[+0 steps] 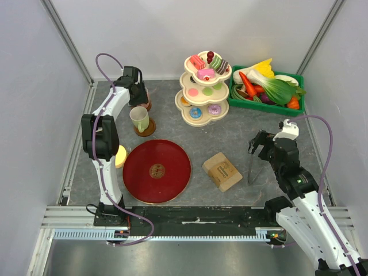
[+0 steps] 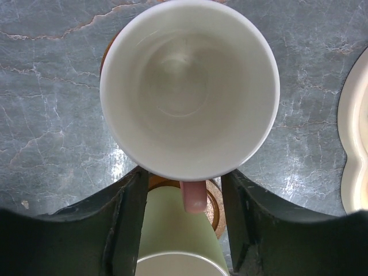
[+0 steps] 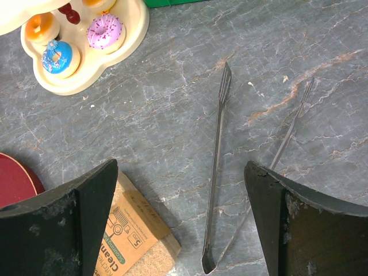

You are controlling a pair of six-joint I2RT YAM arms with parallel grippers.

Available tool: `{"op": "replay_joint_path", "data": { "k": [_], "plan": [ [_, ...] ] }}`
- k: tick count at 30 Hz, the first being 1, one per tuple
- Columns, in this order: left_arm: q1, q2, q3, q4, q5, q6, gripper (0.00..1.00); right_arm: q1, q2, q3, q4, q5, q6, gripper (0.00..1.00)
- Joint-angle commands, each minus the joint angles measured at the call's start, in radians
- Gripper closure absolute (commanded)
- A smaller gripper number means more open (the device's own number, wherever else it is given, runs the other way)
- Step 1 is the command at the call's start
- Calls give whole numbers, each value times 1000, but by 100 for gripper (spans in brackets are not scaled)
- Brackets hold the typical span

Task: Serve the afternoon tea

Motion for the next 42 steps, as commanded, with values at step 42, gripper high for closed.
{"op": "replay_joint_path", "data": {
  "k": [42],
  "plan": [
    [-501,-1101,-682,-81,-11,-325,1,-1,-52,71,-54,83,80,2]
  ]
}}
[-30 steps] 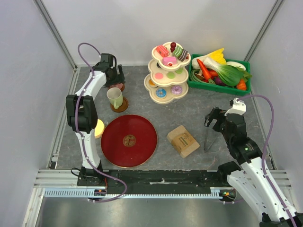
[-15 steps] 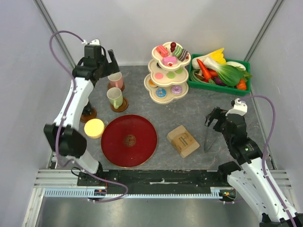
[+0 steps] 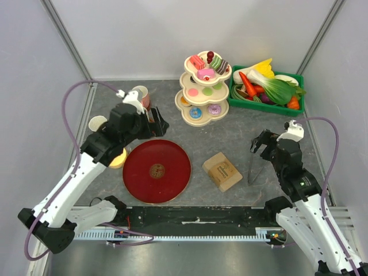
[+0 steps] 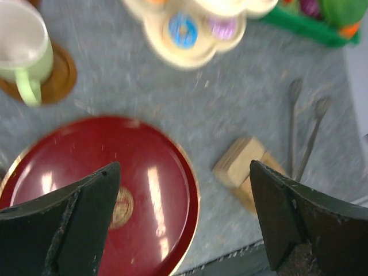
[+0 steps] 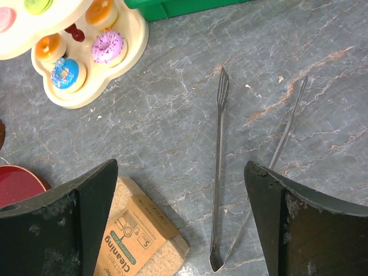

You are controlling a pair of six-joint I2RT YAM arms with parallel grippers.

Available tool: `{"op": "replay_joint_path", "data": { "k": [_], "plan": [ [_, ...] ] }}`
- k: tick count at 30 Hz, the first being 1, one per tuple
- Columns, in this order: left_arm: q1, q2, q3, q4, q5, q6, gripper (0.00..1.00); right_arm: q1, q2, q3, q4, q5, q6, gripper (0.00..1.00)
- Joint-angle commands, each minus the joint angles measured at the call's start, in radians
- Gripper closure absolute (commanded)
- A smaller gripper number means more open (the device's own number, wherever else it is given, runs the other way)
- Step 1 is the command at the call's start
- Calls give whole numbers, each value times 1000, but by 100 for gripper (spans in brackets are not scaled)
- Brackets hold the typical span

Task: Serve the afternoon tea

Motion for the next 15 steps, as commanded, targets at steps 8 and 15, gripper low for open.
{"op": "replay_joint_path", "data": {
  "k": [8,15],
  "plan": [
    [-69,-124,-294,-43,19,-161,1,-1,-55,31,-51,60,68,2],
    [-69,-149,-297,-43,15,-150,1,-2,-118,24,-60,60,89,2]
  ]
}}
